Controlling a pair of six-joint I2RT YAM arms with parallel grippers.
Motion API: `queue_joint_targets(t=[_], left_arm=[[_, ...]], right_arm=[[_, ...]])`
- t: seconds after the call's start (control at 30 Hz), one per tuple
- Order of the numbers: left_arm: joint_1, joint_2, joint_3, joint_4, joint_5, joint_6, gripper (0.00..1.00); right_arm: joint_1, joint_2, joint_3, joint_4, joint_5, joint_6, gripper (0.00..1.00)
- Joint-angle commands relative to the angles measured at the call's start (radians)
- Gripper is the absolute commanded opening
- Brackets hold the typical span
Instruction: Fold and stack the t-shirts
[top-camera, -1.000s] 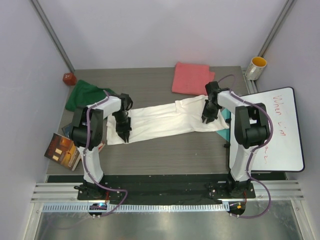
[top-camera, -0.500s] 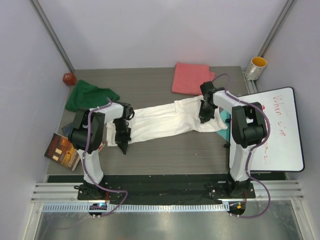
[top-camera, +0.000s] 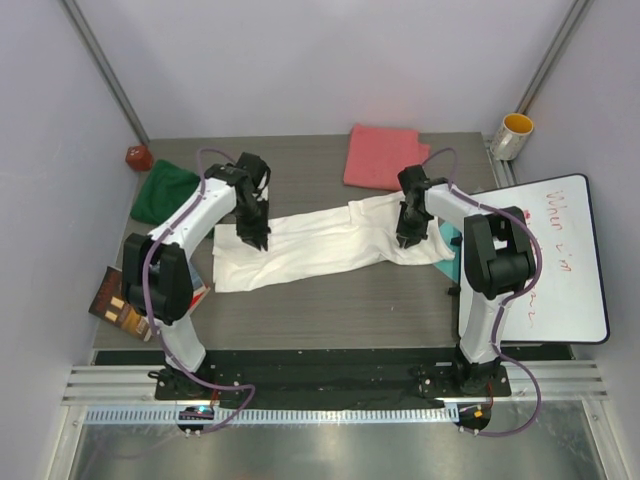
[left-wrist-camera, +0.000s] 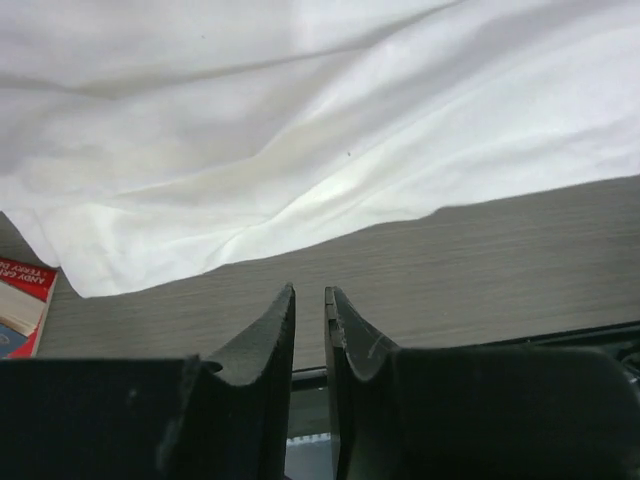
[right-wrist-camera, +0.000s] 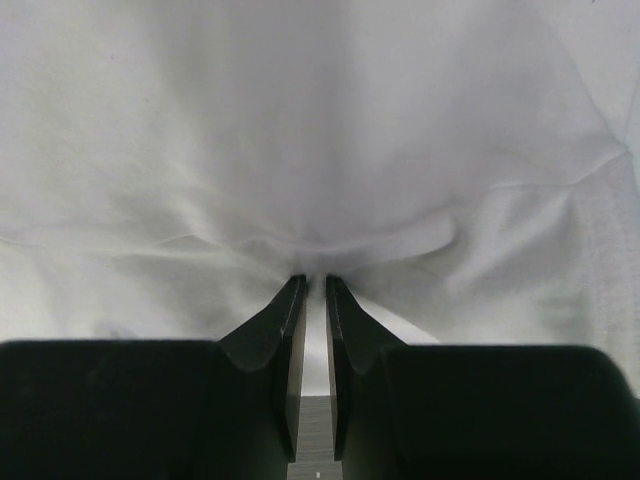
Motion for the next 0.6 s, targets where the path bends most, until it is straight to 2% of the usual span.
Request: queue_joint_targets(t=[0.0,0.17,0.27,0.3,0.33,0.43,0.57], left_arm=[[0.0,0.114,0.012,0.011,-0.086,0.015,0.18],[0.0,0.261,-0.008,0.045,-0.085,-0.011,0.15],[0.0,0.296,-0.031,0.07,-0.08,-0.02,0.13],[0.0,0.315,-0.046,0.076,-0.079,-0.022,0.1],[0.0,0.322,-0.055,0.076,-0.079,-0.023,0.0],[-0.002,0.336,-0.1,0.065,-0.068,-0.023,0.0],[-0.014,0.286,-0.176,0.05,-0.062,-0.031,0.0]], right_arm=[[-0.019,0.003,-0.014,-0.052,0.023,0.011,0.2],[-0.042,0.0,0.028,-0.086,0.02,0.01,0.21],[-0.054,-0.014,0.031,-0.094,0.021,0.005,0.21],[-0.057,-0.014,0.029,-0.097,0.021,0.002,0.17],[-0.06,-0.014,0.026,-0.103,0.021,0.001,0.12],[-0.065,-0.017,0.012,-0.103,0.011,-0.018,0.02],[-0.062,-0.016,-0.008,-0.089,-0.028,-0.051,0.01]])
